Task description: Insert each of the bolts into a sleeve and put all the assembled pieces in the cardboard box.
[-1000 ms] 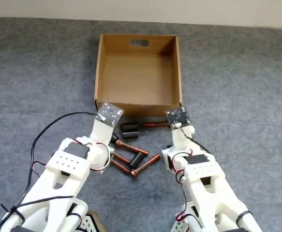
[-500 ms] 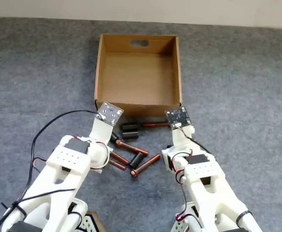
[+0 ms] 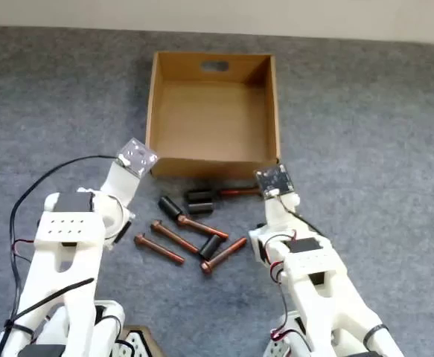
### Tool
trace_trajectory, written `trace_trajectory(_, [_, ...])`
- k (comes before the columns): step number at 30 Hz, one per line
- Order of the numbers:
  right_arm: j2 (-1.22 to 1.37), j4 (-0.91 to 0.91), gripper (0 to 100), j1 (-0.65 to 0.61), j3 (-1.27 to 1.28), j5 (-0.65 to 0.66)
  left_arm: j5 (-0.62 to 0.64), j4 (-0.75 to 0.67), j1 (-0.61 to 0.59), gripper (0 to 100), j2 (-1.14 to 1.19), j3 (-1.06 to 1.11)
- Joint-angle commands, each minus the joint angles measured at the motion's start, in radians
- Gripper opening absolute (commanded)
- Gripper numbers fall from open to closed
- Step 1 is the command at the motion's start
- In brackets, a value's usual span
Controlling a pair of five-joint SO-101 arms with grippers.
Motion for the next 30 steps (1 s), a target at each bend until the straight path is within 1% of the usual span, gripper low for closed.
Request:
trace_trajectory(1, [-0.010,-0.013,0.6,0.001,0.001,-0.008,0.106,0.115,0.058,9,-0.012,-0.044])
trace_trajectory(3, [-0.010,-0.015,0.6,0.001,0.001,-0.008,0.252,0.158,0.101,14,-0.012,-0.048])
trace_trajectory(5, [-0.010,-0.015,0.6,0.001,0.001,-0.008,0.394,0.157,0.139,17,-0.007,-0.045])
trace_trajectory(10, [-0.010,-0.015,0.6,0.001,0.001,-0.008,0.786,0.153,0.203,19,-0.004,-0.045])
trace_trajectory(12, [-0.010,-0.015,0.6,0.001,0.001,-0.008,0.936,0.118,0.202,19,-0.004,-0.038])
trace_trajectory(14, [-0.010,-0.015,0.6,0.001,0.001,-0.008,1.030,0.063,0.199,19,-0.004,-0.005])
trace_trajectory(17, [-0.010,-0.015,0.6,0.001,0.002,-0.008,1.048,-0.029,0.200,19,-0.004,0.071])
trace_trajectory(24, [-0.010,-0.015,0.6,0.001,0.002,-0.008,0.937,-0.259,0.200,19,-0.007,0.232])
trace_trajectory(27, [-0.010,-0.015,0.6,0.001,0.002,-0.008,0.936,-0.321,0.200,19,-0.010,0.260])
trace_trajectory(30, [-0.010,-0.015,0.6,0.001,0.002,-0.006,0.934,-0.333,0.202,19,-0.010,0.263])
